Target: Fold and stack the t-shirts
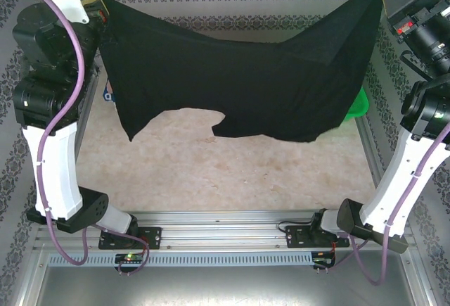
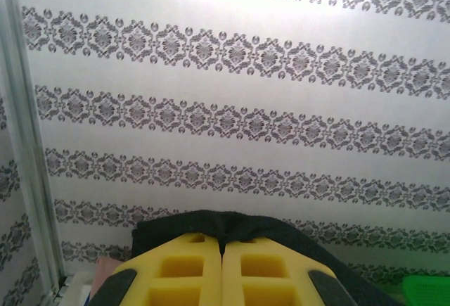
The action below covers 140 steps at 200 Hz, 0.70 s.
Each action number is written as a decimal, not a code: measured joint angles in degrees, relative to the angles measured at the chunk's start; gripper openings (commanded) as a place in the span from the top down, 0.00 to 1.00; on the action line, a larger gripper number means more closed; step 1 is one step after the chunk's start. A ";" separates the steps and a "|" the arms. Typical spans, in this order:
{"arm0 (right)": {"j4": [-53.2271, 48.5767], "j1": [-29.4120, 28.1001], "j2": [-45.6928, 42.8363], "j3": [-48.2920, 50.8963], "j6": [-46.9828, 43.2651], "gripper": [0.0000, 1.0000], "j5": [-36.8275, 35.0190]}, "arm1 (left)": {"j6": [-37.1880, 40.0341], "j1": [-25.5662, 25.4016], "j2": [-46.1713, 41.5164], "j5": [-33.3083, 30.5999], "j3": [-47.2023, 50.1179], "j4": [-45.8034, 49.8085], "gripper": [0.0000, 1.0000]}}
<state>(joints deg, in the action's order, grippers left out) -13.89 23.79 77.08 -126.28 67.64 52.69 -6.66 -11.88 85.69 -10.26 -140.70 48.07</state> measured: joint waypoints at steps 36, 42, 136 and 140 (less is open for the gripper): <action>-0.04 0.11 0.07 -0.42 0.00 1.00 1.97 | 1.46 0.00 -8.33 1.68 12.92 -5.64 1.00; -0.02 0.11 0.31 -1.22 0.15 1.00 2.34 | 1.79 0.00 -9.77 1.90 14.58 -6.47 1.00; 8.61 0.11 4.26 -21.46 7.78 1.00 2.91 | 3.89 0.00 -23.32 8.92 19.26 -21.40 1.00; 8.81 0.11 4.55 -22.36 8.26 1.00 2.80 | 3.91 0.00 -23.45 9.18 19.17 -21.59 1.00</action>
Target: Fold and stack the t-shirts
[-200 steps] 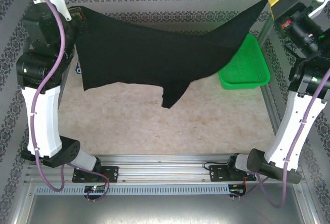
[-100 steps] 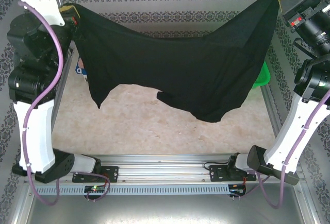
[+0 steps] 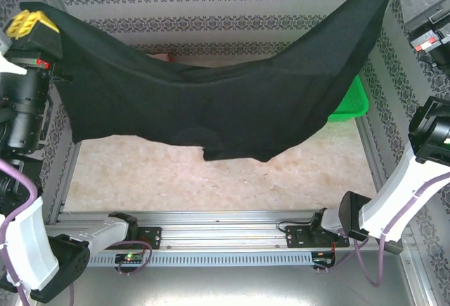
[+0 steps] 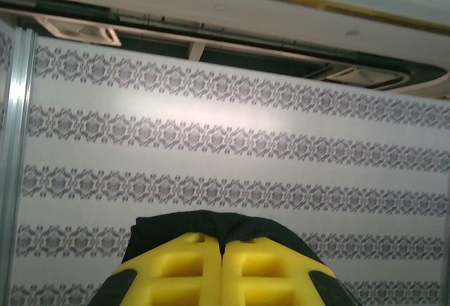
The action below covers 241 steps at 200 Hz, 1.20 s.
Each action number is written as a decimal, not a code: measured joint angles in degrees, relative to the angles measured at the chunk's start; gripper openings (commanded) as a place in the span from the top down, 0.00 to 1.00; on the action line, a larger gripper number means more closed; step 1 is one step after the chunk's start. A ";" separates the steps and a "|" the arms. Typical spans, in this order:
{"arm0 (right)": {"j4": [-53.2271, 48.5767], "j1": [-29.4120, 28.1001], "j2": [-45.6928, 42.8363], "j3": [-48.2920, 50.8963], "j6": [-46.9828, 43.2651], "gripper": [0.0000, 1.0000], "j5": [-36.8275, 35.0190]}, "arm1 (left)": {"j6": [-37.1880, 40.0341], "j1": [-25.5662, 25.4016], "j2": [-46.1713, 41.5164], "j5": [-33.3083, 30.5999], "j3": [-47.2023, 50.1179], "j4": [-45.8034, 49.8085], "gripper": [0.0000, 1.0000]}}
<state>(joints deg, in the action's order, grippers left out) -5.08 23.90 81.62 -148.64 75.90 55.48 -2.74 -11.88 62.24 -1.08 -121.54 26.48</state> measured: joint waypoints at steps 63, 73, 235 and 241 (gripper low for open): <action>2.73 -0.02 1.29 -4.35 3.89 1.00 -1.97 | 0.66 0.00 0.02 2.34 -2.10 -0.44 1.00; 2.78 -0.02 0.39 -1.99 3.80 1.00 -2.08 | 0.98 0.00 0.22 1.97 -2.19 -0.37 1.00; -9.20 -16.22 13.86 44.28 -28.17 1.00 -14.91 | 5.62 7.65 15.13 -5.57 38.49 -6.49 1.00; -10.67 -17.18 16.04 43.71 -29.68 1.00 -15.98 | 5.64 8.13 16.46 -5.49 38.53 -6.62 1.00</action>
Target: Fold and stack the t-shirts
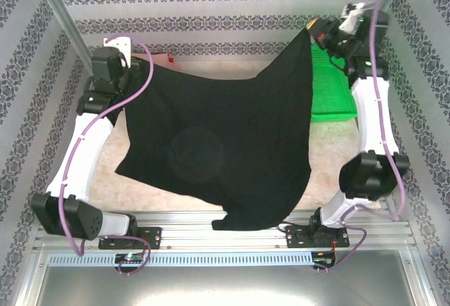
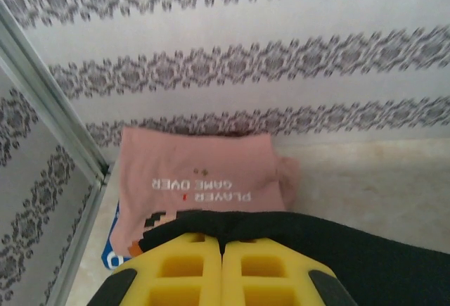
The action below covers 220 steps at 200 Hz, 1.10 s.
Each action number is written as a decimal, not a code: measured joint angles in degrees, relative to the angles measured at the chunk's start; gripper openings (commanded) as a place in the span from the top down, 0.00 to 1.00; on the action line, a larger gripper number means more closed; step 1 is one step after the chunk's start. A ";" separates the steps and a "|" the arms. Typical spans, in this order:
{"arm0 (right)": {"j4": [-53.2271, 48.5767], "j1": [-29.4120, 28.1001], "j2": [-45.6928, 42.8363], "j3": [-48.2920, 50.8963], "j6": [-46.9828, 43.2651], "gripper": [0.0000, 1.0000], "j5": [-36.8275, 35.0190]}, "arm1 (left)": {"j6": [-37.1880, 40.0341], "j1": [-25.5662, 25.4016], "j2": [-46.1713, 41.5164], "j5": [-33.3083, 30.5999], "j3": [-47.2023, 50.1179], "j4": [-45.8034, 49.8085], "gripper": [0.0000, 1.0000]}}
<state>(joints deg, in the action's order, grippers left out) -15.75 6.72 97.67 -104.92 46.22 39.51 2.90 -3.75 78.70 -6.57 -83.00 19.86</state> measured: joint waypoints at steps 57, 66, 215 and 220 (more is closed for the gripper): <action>-13.40 -8.48 21.51 -15.04 -9.68 1.00 -10.93 | 0.15 4.39 13.81 0.92 0.35 -5.38 1.00; -15.26 -9.27 24.57 -18.23 -10.34 1.00 -12.37 | 0.15 4.98 15.74 1.18 0.35 -5.75 1.00; -23.45 -12.96 34.49 -27.56 -13.03 1.00 -24.15 | -0.22 13.25 28.30 9.64 -3.61 -10.60 1.00; -23.39 -12.98 33.64 -26.03 -13.09 1.00 -24.30 | -0.28 13.22 28.30 10.05 -3.61 -10.62 1.00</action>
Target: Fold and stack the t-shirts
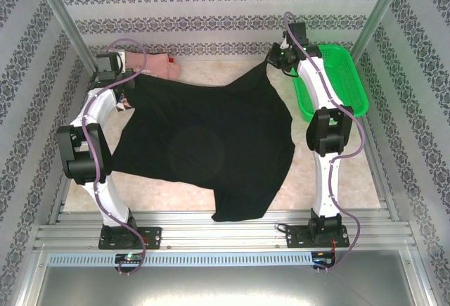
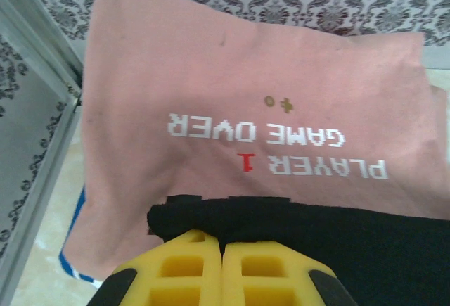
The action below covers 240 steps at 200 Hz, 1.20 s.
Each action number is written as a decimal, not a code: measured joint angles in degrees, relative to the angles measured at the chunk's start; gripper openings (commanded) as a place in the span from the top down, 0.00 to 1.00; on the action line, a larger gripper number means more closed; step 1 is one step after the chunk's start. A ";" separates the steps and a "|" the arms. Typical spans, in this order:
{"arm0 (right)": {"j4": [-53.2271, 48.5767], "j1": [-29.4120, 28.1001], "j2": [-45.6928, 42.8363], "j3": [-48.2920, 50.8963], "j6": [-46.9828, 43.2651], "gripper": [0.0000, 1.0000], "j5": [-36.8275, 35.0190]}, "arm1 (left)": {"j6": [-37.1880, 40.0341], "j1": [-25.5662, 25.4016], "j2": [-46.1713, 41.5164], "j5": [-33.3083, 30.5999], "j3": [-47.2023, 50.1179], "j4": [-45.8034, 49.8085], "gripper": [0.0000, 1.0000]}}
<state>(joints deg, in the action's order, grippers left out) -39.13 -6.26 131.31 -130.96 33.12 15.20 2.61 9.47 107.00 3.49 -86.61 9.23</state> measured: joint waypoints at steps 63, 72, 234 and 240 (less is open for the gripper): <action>6.19 0.02 -23.61 29.70 1.46 1.00 -3.45 | 0.02 0.02 -2.75 6.10 1.44 0.17 1.00; 7.30 0.02 -27.02 33.03 1.66 1.00 -3.74 | 0.04 0.02 -3.58 6.91 1.77 0.20 1.00; 16.02 1.51 -54.31 68.67 13.73 1.00 -2.75 | 6.45 0.52 -4.79 9.27 -1.14 1.60 1.00; 16.09 1.46 -54.60 69.20 14.19 1.00 -2.54 | 6.45 0.59 -4.63 9.27 -1.57 1.57 1.00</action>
<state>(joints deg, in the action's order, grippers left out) -23.05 -4.80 76.71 -61.76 47.31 12.67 9.06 10.07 102.37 12.75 -88.18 10.81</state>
